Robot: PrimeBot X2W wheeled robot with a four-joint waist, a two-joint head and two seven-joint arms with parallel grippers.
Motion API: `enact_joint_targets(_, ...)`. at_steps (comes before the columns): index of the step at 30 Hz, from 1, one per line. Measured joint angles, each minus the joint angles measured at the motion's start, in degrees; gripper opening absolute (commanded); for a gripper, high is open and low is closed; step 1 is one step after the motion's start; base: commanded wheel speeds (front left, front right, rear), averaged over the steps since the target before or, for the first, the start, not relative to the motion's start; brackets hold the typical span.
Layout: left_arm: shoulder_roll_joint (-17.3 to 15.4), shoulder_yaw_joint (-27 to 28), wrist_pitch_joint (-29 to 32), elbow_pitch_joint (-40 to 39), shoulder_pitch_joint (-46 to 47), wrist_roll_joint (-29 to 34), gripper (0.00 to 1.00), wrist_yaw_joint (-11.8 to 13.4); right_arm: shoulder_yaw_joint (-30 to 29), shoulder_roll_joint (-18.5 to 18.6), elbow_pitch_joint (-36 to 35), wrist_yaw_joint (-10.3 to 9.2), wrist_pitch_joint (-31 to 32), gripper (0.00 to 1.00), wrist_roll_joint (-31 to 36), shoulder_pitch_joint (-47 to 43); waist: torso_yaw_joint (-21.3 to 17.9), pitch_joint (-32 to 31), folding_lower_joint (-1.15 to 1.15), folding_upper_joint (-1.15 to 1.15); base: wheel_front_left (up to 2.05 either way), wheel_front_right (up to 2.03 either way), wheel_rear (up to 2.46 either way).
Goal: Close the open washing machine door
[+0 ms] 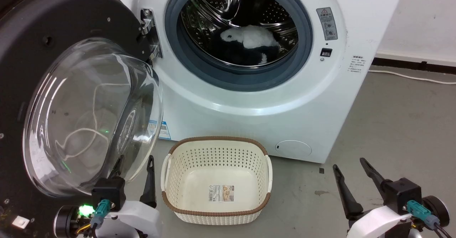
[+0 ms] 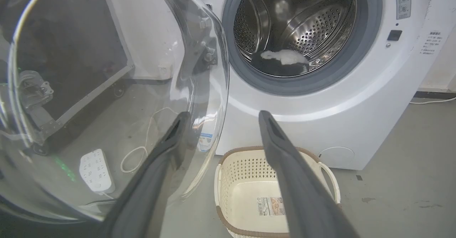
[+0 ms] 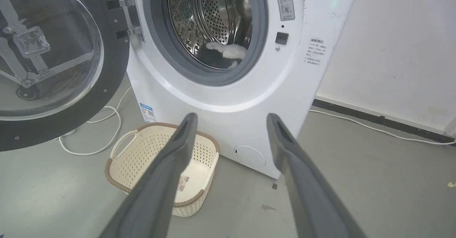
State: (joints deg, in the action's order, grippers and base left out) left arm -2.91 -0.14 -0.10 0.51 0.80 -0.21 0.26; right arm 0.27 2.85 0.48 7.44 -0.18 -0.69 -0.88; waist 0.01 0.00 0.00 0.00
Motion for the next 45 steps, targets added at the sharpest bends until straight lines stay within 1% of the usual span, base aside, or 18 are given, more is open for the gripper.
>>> enact_joint_targets(11, -0.05, -0.41, -1.12, 0.92, 0.0, -1.48, 1.0, -0.42, 0.63, 0.0, 0.79, 0.0, -1.43, 1.0, -1.42, -0.16, 0.02, 0.03, 0.0, 0.0, 0.0, 0.0, 0.0)
enact_joint_targets(12, -0.05, -0.46, -1.35, 0.99, 0.0, -1.57, 0.87, -0.43, 0.69, 0.0, 0.82, -0.01, -1.53, 1.0, -1.45, -0.18, 0.03, 0.05, 0.0, 0.0, 0.0, 0.0, 0.0)
enact_joint_targets(13, -0.07, -0.49, -1.52, 1.07, 0.0, -1.58, 0.35, -0.43, 0.79, 0.0, 0.91, 0.0, -1.56, 1.0, -1.52, -0.21, 0.04, 0.06, 0.0, 0.0, 0.0, 0.0, 0.0)
enact_joint_targets(14, -0.08, -0.54, -1.54, 1.13, 0.0, -1.62, 0.0, -0.44, 0.86, 0.0, 1.01, 0.0, -1.72, 1.0, -1.69, -0.29, 0.05, 0.07, 0.0, 0.0, 0.0, 0.0, 0.0)
enact_joint_targets(20, -0.13, -0.64, -2.53, 0.68, 0.0, -2.68, 0.0, -0.96, 1.16, 0.0, 1.54, 0.0, -2.49, 1.0, -2.7, -0.71, 0.26, 0.12, 0.0, 0.0, 0.0, 0.0, 0.0)
enact_joint_targets(24, -0.07, 0.18, -2.99, -2.64, 0.16, -3.47, 0.0, -1.45, 1.29, 0.0, 1.87, -0.01, -2.94, 1.0, -3.3, -0.85, 0.72, 0.22, 0.0, 0.0, 0.0, 0.0, 0.0)
enact_joint_targets(28, 0.02, 2.37, -3.5, -6.59, 0.87, -4.69, 0.0, -1.56, 1.52, 0.0, 2.3, -0.01, -3.43, 1.0, -3.76, -0.98, 1.4, 0.32, 0.0, 0.0, 0.0, 0.0, 0.0)
enact_joint_targets(31, 0.03, 5.05, -3.83, -9.1, 2.08, -6.73, 0.0, -1.36, 1.68, 0.0, 2.65, -0.01, -3.75, 1.0, -4.01, -1.0, 2.07, 0.38, 0.0, 0.0, 0.0, 0.0, 0.0)
enact_joint_targets(35, 0.04, 9.79, -4.3, -10.74, 3.16, -9.21, 0.0, -0.35, 1.85, 0.0, 3.11, -0.01, -4.07, 1.0, -4.64, -1.04, 3.17, 0.44, 0.0, 0.0, 0.0, 0.0, 0.0)
enact_joint_targets(45, 0.04, 25.04, -5.56, -10.02, 6.0, -12.32, 0.0, -0.55, 2.04, 0.0, 4.45, -0.01, -5.48, 1.0, -5.59, -1.18, 6.19, 1.08, 0.0, 0.0, 0.0, 0.0, 0.0)
